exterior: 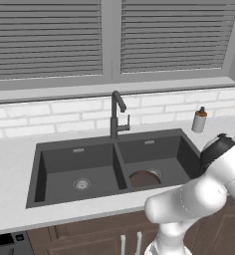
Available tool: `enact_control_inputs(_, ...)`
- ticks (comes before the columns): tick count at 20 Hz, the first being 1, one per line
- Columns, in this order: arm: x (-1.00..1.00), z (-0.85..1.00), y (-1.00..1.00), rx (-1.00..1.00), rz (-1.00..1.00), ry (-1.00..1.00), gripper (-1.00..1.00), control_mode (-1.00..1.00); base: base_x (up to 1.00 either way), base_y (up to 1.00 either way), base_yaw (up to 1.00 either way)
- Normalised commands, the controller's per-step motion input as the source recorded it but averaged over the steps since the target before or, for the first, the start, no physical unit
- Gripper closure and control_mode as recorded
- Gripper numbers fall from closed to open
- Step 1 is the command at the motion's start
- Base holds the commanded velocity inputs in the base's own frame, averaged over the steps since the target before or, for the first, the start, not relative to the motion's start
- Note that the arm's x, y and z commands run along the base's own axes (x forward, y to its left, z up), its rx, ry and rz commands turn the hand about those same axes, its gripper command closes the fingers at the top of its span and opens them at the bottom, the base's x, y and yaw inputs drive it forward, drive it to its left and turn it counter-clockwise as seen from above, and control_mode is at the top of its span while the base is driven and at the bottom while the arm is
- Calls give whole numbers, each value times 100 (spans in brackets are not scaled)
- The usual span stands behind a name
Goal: Pick the pan and sponge and place them into the sink. Then turn on the water.
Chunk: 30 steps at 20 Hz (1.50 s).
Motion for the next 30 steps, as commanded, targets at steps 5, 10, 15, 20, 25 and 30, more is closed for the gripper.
enact_control_inputs(5,16,-16,0,0,0,0,-100,-100,0,0,0)
enact_control_inputs(10,24,-10,-7,0,0,0,-100,-100,0,0,0)
enact_control_inputs(15,23,-15,-13,0,0,0,-100,-100,0,0,0)
enact_control_inputs(20,10,-19,-7,1,0,0,-100,-100,0,0,0)
enact_control_inputs(25,0,-11,-10,2,0,0,100,-100,0,0,0)
enact_control_inputs(30,0,-1,-1,0,0,0,100,-100,0,0,0)
